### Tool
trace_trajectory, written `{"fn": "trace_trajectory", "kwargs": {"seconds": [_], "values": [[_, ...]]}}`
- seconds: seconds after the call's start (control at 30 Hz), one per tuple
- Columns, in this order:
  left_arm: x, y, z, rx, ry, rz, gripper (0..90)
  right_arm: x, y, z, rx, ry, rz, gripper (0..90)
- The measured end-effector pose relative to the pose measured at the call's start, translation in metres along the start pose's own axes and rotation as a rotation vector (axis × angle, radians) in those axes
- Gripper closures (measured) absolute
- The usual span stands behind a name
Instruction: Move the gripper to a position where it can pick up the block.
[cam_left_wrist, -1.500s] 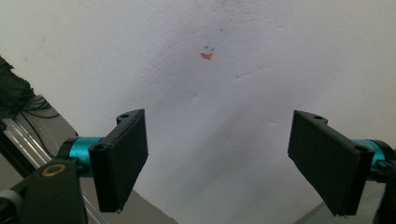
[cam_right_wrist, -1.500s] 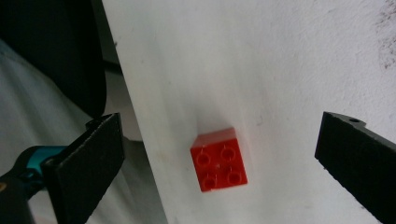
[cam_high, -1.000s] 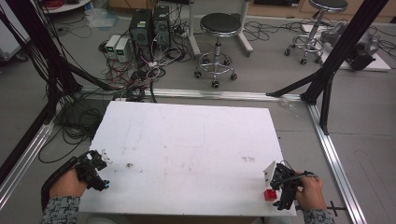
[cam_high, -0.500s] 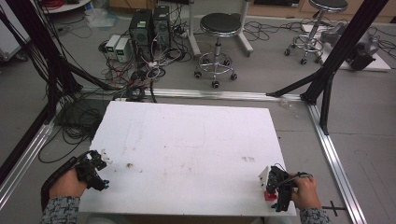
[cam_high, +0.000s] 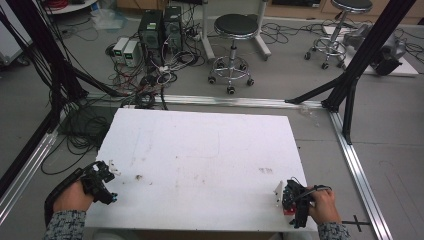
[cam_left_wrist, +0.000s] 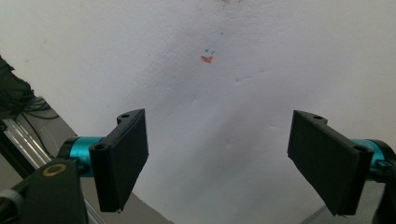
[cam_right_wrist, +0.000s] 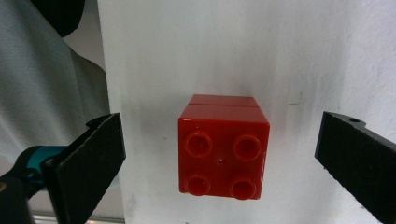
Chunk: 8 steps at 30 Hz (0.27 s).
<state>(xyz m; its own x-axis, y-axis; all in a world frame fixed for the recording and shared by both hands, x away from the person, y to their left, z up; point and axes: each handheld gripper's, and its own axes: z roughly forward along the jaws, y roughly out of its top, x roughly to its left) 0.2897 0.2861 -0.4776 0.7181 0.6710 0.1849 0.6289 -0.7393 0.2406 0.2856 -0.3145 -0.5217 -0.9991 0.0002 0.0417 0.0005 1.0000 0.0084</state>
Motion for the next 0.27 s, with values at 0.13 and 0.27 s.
{"fn": "trace_trajectory", "kwargs": {"seconds": [0.13, 0.27], "values": [[0.0002, -0.0003, 0.0000, 0.000, 0.001, 0.001, 20.6, -0.0003, 0.0001, 0.0003, 0.004, 0.000, -0.002, 0.8], [0.0002, -0.0002, -0.0003, -0.005, 0.003, -0.001, 20.6, 0.0003, 0.0005, -0.0001, 0.002, 0.002, 0.004, 0.9]]}}
